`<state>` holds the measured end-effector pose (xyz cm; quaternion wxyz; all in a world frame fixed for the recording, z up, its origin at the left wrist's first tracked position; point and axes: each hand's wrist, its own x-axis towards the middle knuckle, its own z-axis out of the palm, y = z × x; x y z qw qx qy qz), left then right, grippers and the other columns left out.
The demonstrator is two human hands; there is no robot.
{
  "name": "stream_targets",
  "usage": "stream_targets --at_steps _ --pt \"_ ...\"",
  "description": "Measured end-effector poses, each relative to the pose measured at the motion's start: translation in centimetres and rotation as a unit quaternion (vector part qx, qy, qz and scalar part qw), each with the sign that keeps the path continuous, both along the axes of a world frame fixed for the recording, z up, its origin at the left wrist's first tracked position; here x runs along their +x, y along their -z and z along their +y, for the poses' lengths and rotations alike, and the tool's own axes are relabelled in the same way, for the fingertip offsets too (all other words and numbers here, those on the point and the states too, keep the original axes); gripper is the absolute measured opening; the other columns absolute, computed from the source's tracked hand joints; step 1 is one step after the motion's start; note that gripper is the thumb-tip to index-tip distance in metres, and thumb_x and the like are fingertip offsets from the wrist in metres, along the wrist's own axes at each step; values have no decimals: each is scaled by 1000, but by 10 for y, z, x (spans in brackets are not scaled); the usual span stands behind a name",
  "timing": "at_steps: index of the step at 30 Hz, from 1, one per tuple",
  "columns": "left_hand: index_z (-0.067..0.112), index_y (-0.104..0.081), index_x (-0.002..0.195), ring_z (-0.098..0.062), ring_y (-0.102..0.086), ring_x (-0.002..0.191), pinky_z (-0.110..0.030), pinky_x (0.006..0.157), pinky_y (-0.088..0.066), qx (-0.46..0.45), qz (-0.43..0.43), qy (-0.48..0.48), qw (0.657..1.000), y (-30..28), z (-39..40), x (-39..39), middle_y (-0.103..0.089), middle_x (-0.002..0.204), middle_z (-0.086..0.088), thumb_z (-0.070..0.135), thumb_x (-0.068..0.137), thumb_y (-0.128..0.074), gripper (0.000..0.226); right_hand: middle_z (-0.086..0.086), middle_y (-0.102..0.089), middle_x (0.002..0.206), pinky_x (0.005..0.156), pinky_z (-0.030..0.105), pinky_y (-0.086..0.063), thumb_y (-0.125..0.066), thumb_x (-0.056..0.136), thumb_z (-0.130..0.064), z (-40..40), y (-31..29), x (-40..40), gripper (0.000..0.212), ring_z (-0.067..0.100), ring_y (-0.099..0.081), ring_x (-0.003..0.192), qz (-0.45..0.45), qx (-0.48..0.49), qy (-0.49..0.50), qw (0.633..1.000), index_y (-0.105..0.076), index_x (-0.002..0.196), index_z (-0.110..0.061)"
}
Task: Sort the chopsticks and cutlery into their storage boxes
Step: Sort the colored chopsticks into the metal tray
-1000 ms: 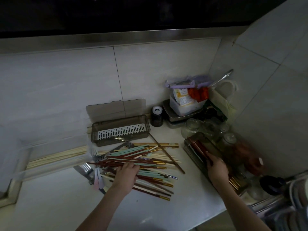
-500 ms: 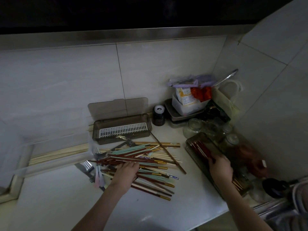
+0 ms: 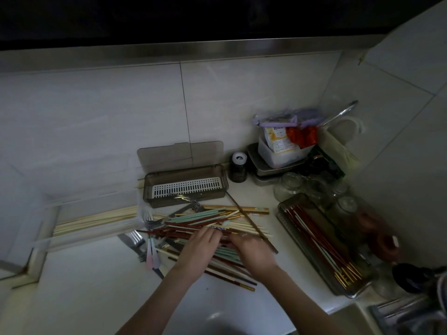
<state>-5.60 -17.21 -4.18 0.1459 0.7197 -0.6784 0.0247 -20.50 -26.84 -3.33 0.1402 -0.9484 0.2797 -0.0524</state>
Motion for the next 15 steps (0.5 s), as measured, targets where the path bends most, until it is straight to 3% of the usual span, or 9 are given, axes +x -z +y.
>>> stream_targets --at_steps 2,4,7,11,15 --pt "16 -59 94 -16 -61 81 -26 67 -53 4 27 -45 999 -4 -1 6 -64 86 3 13 59 -85 44 4 -65 100 70 27 -47 -50 93 -18 -11 0 -22 22 21 -63 86 -16 -9 30 999 -57 114 -22" --pt "15 -59 94 -17 -63 81 -29 67 -53 22 62 -81 995 -2 -1 15 -63 88 2 9 62 -81 39 0 -62 96 66 24 -49 -52 91 -16 -26 -1 -54 21 15 -61 81 -54 -19 132 990 -57 110 -24" --pt "18 -57 90 -16 -60 82 -24 65 -43 98 93 -28 990 0 2 20 -60 90 4 16 74 -75 25 7 -64 102 71 34 -51 -57 86 -3 -48 -4 -102 28 24 -61 90 -102 -41 302 947 -61 112 -14" --pt "22 -57 104 -13 -47 109 -27 86 -40 176 76 15 981 11 2 8 -55 112 7 28 87 -60 18 19 -60 119 87 52 -48 -54 78 10 -57 2 -136 57 40 -52 111 -48 -21 431 901 -54 129 -15" --pt "20 -55 111 -17 -43 118 -30 94 -37 210 28 2 977 13 -3 3 -53 121 3 21 90 -56 21 18 -51 129 97 51 -39 -47 79 10 -59 10 -145 59 38 -44 119 -22 67 474 878 -53 131 -18"
